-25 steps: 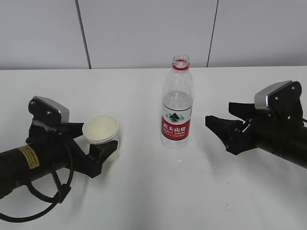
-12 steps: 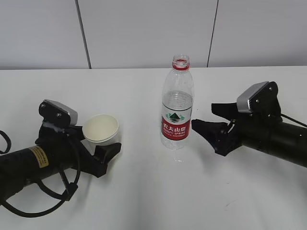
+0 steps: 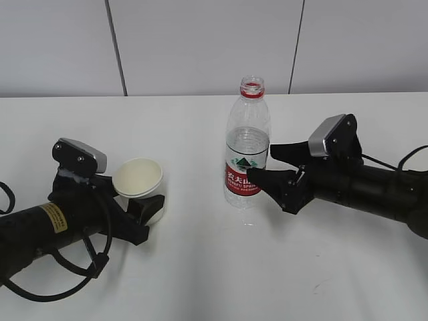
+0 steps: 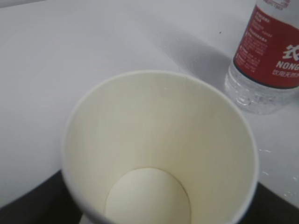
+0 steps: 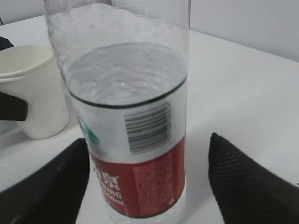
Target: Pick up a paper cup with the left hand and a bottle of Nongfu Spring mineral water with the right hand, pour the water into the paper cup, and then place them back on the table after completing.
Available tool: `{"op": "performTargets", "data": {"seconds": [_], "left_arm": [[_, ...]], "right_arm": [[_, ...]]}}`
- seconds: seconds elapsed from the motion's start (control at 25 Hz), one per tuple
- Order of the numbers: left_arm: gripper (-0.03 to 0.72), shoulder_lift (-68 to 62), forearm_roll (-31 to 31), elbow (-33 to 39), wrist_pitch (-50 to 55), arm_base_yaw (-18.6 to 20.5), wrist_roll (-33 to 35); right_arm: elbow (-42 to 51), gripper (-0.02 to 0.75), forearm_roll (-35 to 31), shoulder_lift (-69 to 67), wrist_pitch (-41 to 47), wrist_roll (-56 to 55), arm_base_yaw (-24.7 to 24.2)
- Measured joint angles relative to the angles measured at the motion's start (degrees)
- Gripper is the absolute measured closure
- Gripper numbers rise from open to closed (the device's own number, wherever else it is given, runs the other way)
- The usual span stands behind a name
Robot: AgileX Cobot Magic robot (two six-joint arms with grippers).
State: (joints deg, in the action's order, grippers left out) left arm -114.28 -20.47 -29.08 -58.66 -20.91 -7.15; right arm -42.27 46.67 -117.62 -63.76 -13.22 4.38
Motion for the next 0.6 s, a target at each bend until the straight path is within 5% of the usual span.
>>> {"op": "performTargets", "data": {"seconds": [0.44,0.6], "left_arm": [[0.196,0.0,0.52,0.0,-0.02,0.0,0.0],[0.202,0.06,0.62,0.0,0.11,0.0,-0.06]], "right_arm": [[-9.65,0.15,2.36,-5.28,1.89,-1.86,4.3],[-10.65,0.226,2.74,-5.5,2.27,-1.98,4.53]]}}
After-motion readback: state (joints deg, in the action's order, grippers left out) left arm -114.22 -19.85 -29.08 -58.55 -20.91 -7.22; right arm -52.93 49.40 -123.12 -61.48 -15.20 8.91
